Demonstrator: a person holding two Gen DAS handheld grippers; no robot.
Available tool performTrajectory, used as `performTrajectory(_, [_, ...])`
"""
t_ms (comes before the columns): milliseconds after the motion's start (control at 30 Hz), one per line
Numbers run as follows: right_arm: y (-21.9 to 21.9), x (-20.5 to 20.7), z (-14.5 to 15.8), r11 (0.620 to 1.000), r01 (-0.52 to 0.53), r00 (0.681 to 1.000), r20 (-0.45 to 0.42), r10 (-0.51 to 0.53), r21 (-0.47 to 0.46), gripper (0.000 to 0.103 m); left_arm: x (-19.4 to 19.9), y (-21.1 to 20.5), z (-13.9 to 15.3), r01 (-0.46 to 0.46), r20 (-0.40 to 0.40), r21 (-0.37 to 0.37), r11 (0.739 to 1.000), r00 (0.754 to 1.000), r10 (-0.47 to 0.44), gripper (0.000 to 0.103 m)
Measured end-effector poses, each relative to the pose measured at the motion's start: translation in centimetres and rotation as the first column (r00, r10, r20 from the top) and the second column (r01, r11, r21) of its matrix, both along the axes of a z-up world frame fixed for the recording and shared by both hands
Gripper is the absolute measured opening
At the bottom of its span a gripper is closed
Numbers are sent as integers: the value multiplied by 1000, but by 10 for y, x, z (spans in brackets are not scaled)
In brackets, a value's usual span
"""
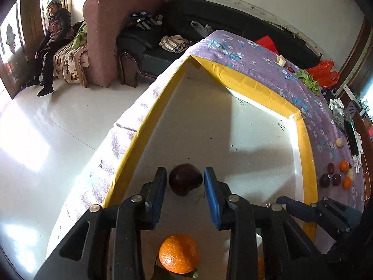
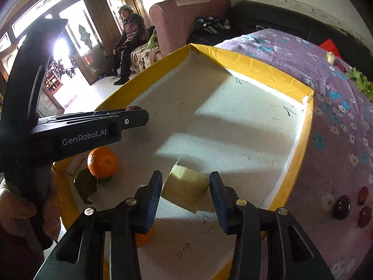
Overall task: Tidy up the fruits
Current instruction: 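Carry the plum and yam block to the tray and open both tools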
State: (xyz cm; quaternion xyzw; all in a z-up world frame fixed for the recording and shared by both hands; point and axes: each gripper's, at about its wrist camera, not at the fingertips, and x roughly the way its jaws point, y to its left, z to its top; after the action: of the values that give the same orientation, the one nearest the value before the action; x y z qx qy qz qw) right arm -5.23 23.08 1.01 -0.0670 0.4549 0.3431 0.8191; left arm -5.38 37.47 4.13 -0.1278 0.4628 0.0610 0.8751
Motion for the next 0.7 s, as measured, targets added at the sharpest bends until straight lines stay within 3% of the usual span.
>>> performTrajectory(33, [1,1,1,1000,1,1000,2,-1,2,48,-3,0,4,-3,10,-3,1000,1000,3,56])
performTrajectory(67, [0,1,1,1000,1,1000,-1,-1,8,49,-6,-1,9,-9,28,-5,1000,1000,9,65])
performTrajectory(233, [-7,-1,12,999,-4,1000,9,4,50,60,-24,0,37,-47,90,6,999,995,46,73])
performTrajectory(367, [-38,-11,36,993,18,998,59,-25,115,67,-41,-14,66,-58,157,0,998,986,57,81])
performTrajectory(567, [-135,-17,59,975,139,982,102,-159,174,67,-51,-63,86,52,199,-19,998,979,-48,88])
performTrajectory(700, [-227,-7,59,933,322,934,110,-341,159,67,-45,-109,83,160,189,-45,986,971,-149,88])
